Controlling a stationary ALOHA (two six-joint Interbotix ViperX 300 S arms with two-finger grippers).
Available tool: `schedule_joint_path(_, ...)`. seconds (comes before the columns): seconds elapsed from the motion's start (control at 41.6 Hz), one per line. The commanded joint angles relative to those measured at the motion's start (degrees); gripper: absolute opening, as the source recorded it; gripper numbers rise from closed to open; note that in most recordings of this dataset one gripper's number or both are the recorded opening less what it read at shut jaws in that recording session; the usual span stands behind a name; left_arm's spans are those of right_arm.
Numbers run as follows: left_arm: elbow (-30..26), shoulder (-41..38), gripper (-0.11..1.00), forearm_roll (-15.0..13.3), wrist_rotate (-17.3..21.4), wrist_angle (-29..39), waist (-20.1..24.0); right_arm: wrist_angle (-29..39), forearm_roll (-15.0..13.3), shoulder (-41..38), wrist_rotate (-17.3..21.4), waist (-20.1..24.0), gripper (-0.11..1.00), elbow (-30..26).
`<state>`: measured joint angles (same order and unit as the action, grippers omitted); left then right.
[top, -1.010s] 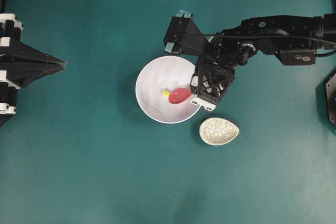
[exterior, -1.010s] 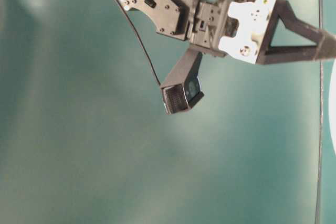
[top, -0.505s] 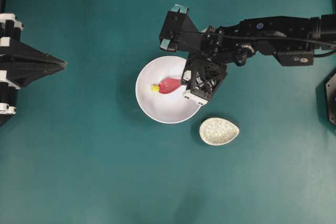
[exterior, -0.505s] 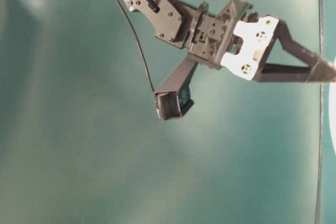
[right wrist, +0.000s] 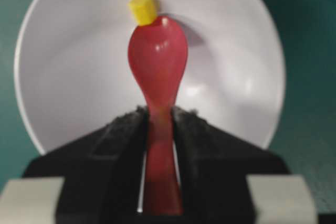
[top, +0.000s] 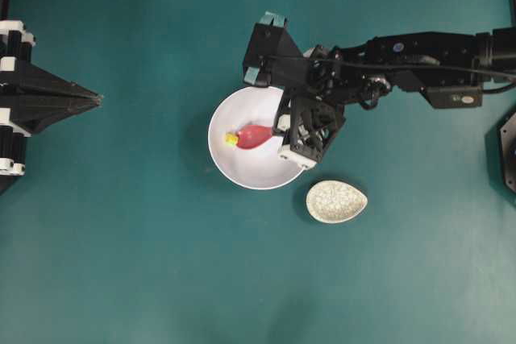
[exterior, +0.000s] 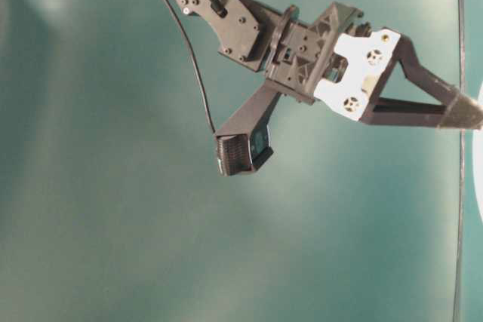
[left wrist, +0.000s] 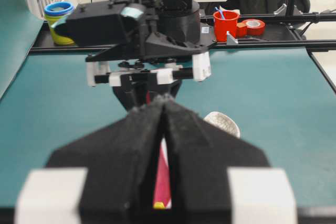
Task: Scoop the yellow hexagonal prism block from the bowl with a spoon using the right arm.
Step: 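Drag the spoon under the yellow block toward the bowl's left side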
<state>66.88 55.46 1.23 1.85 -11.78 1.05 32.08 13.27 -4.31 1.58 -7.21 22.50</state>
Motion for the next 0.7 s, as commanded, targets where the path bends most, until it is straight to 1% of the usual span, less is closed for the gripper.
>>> schedule_joint_path(0.0, -1.32, -0.44, 0.0, 0.18, 0.09, -0.26, 0.09, -0.62, 0.18, 0.97, -0.09, 0.26, 0.22, -1.14)
schedule_joint_path(0.265, -1.32, -0.44, 0.0, 0.18, 0.09, -0.35, 0.09, -3.6, -0.09, 0.97, -0.09, 0.35, 0.22, -1.05)
schedule_joint_path(0.674, -1.32, -0.44, 0.0, 0.09, 0.09, -0.26, 0.0, -5.1, -0.18, 1.67, -0.09, 0.35, 0.22, -1.05)
